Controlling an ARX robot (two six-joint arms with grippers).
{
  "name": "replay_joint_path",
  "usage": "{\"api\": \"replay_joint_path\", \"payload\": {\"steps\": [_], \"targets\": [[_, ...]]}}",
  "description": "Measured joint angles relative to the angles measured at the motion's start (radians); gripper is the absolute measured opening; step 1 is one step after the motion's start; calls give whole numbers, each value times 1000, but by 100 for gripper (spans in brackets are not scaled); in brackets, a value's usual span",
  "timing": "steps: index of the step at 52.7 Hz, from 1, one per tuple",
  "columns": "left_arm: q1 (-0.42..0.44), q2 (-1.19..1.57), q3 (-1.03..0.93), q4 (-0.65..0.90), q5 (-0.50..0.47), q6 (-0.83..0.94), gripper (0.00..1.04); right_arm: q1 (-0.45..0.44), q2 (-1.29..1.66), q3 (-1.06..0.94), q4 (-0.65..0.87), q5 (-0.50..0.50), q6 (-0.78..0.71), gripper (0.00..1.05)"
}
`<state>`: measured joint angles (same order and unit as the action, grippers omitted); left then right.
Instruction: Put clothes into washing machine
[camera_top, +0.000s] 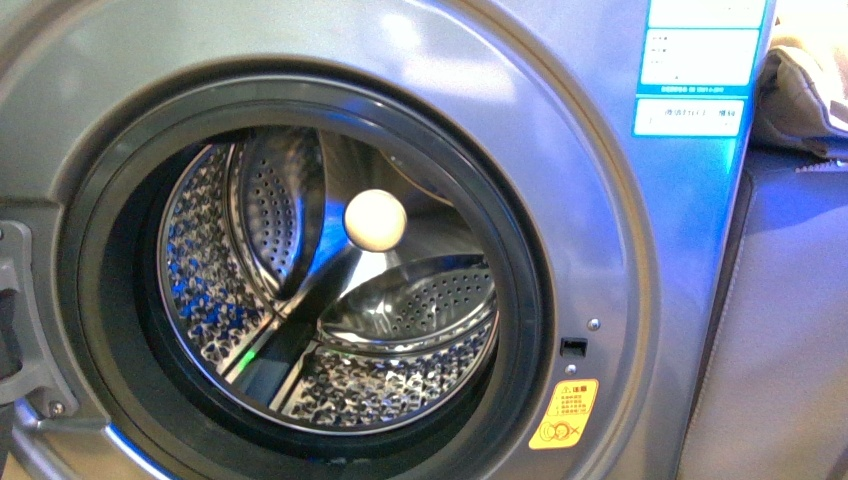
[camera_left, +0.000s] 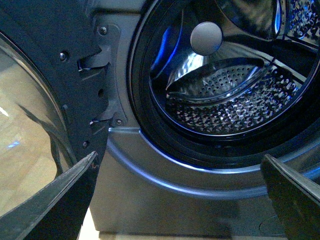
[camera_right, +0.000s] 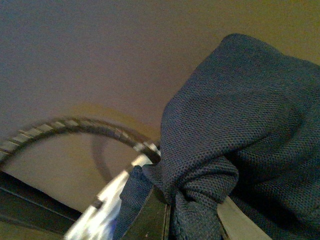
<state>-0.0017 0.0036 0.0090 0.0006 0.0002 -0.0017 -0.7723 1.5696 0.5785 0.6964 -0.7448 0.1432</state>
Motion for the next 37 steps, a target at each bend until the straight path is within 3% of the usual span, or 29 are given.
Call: {"api": "replay_joint_path", "payload": {"steps": [9, 22, 37], "targets": [[0, 0, 0, 0, 0, 0, 98, 2, -187, 50, -36, -35, 89, 9], [0, 0, 0, 0, 0, 0, 98, 5, -367, 281, -83, -61, 226, 9], [0, 0, 0, 0, 0, 0, 98, 133, -426, 492, -215, -3, 236, 9]]}}
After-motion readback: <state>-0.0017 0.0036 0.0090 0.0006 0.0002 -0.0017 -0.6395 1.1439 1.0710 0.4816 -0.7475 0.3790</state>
